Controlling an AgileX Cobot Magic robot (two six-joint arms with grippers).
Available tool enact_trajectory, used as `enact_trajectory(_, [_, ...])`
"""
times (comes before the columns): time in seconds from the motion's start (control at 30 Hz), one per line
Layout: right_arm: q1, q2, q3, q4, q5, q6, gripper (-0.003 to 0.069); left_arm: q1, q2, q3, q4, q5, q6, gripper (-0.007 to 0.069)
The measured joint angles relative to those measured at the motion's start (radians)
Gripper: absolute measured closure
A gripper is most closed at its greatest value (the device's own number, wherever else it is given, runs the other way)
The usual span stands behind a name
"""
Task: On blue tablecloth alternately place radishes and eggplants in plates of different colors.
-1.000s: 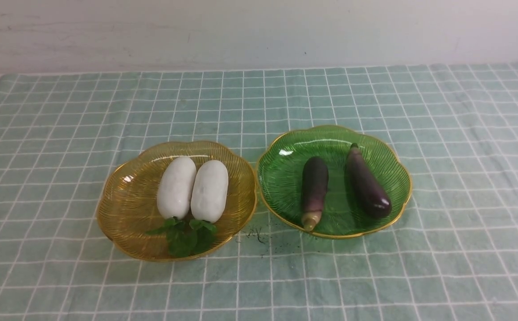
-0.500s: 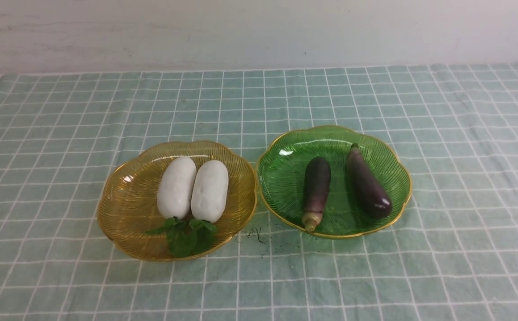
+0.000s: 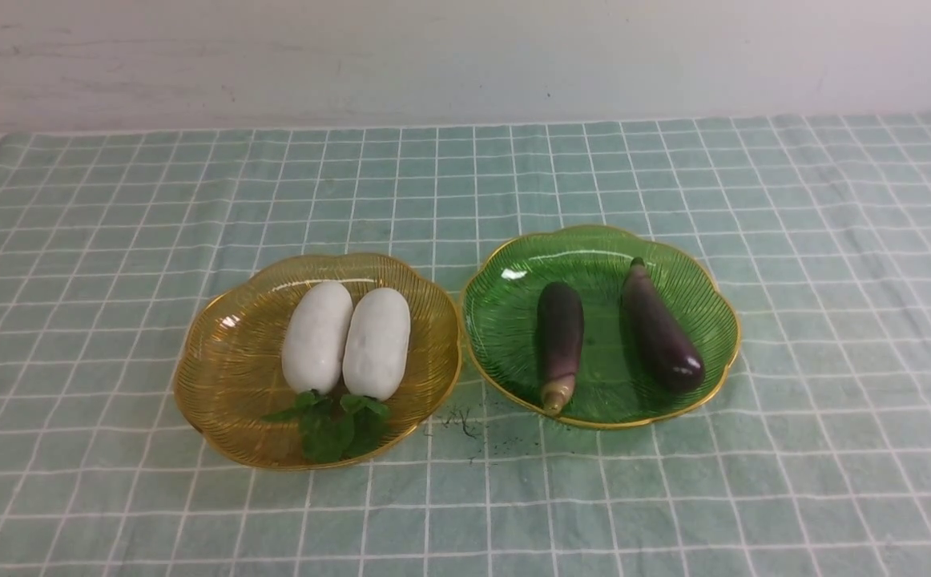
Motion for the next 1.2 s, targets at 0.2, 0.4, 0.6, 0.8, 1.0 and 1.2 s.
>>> enact_trajectory(0.2, [0.0, 0.0, 0.0, 0.0, 0.002, 0.0, 0.0671, 0.0, 0.0, 0.0, 0.0, 0.0, 0.0, 0.0632])
enact_trajectory(0.4, [0.0, 0.0, 0.0, 0.0, 0.002, 0.0, 0.0671, 0.0, 0.0, 0.0, 0.0, 0.0, 0.0, 0.0632])
enact_trajectory(0.6, [0.0, 0.0, 0.0, 0.0, 0.002, 0.0, 0.0671, 0.0, 0.0, 0.0, 0.0, 0.0, 0.0, 0.0632])
enact_trajectory(0.8, [0.0, 0.0, 0.0, -0.008, 0.002, -0.003, 0.0671, 0.0, 0.0, 0.0, 0.0, 0.0, 0.0, 0.0632])
enact_trajectory(1.0, [-0.076, 0.0, 0.095, -0.107, -0.002, -0.038, 0.0671, 0.0, 0.0, 0.0, 0.0, 0.0, 0.0, 0.0632])
enact_trajectory(1.2, [-0.201, 0.0, 0.326, -0.123, -0.001, -0.041, 0.0671, 0.0, 0.0, 0.0, 0.0, 0.0, 0.0, 0.0632])
